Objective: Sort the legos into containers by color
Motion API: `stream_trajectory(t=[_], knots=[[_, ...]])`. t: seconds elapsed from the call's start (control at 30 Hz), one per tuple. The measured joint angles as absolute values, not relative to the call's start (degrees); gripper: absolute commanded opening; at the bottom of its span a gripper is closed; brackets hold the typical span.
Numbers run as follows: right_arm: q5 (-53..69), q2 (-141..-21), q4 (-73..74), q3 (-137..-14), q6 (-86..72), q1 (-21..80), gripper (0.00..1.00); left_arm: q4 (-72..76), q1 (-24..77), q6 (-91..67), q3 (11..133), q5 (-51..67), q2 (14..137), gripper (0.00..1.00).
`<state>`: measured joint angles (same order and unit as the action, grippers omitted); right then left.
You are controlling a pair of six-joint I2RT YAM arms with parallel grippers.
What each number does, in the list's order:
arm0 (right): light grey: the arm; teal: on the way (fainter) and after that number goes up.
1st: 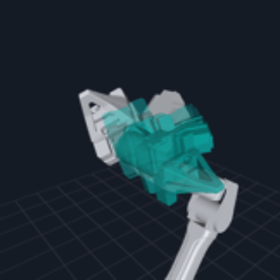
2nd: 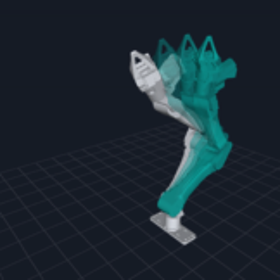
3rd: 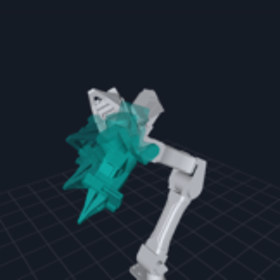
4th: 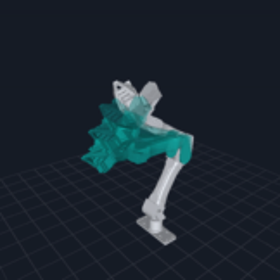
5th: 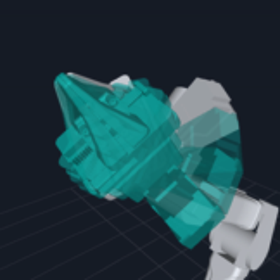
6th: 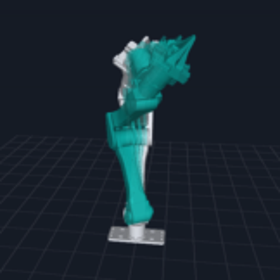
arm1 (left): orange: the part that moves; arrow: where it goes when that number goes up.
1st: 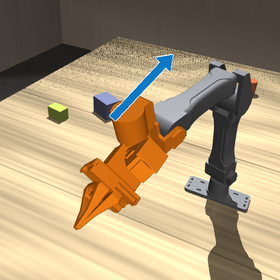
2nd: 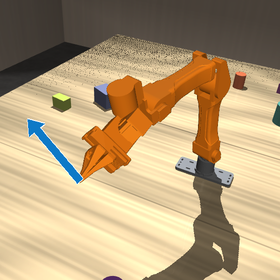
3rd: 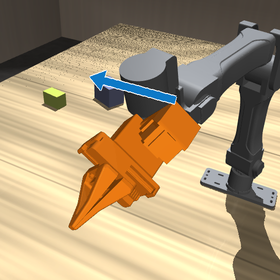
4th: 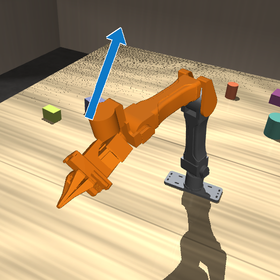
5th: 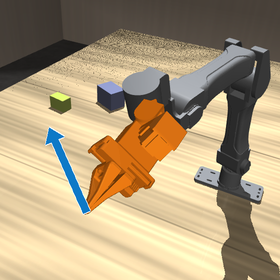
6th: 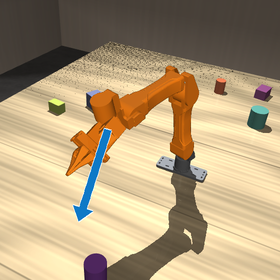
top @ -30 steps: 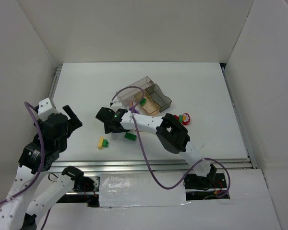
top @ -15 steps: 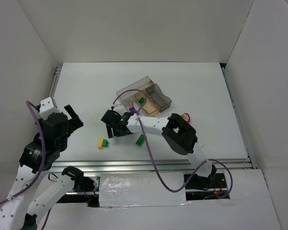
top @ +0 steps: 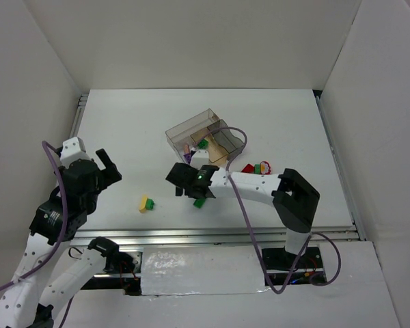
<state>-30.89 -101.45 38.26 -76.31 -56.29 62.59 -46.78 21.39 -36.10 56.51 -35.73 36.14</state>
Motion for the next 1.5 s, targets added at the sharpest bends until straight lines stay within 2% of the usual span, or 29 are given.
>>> stream_trajectory(t=[0.23,0.33,0.37,0.4,0.57,0.8,0.97,1.0,1.27,1.4,1.5], knots=[[-31.24,-106.94,39.38,-72.2,-61.25,62.59,0.89,-46.24,21.39,-35.94,55.9,-35.03,35.75,1.0],[-31.16,-106.98,38.72,-71.29,-61.93,62.26,0.83,-46.19,21.39,-35.9,55.88,-34.5,35.77,1.0],[-31.0,-106.98,38.19,-70.85,-62.0,62.17,0.73,-46.19,21.37,-35.9,55.88,-34.39,35.77,1.0],[-30.81,-107.02,37.8,-70.37,-61.91,62.06,0.7,-46.17,21.34,-35.86,55.88,-34.3,35.77,1.0],[-28.91,-107.18,34.5,-67.66,-61.89,61.23,0.61,-46.09,21.28,-35.68,55.88,-34.13,35.77,0.99],[-28.67,-107.13,33.69,-67.48,-60.49,61.08,0.3,-45.78,21.28,-34.68,55.88,-34.11,35.77,0.99],[-28.36,-106.45,33.26,-66.92,-60.27,62.3,0.21,-45.74,21.28,-34.61,55.88,-34.06,35.75,1.0],[-27.99,-106.1,33.28,-66.67,-60.4,62.98,0.0,-45.69,21.28,-34.59,55.88,-34.02,35.75,0.99],[-27.29,-96.97,34.7,-66.41,-58.81,70.5,0.0,-45.19,21.19,-34.5,55.88,-33.56,35.94,1.0],[-25.91,-89.08,32.84,-67.24,-48.66,66.81,0.0,-45.15,21.17,-34.5,55.88,-33.54,36.32,1.0],[-22.59,-89.1,32.53,-72.51,-37.8,59.66,0.0,-44.95,21.08,-34.5,55.88,-33.32,36.42,0.99]])
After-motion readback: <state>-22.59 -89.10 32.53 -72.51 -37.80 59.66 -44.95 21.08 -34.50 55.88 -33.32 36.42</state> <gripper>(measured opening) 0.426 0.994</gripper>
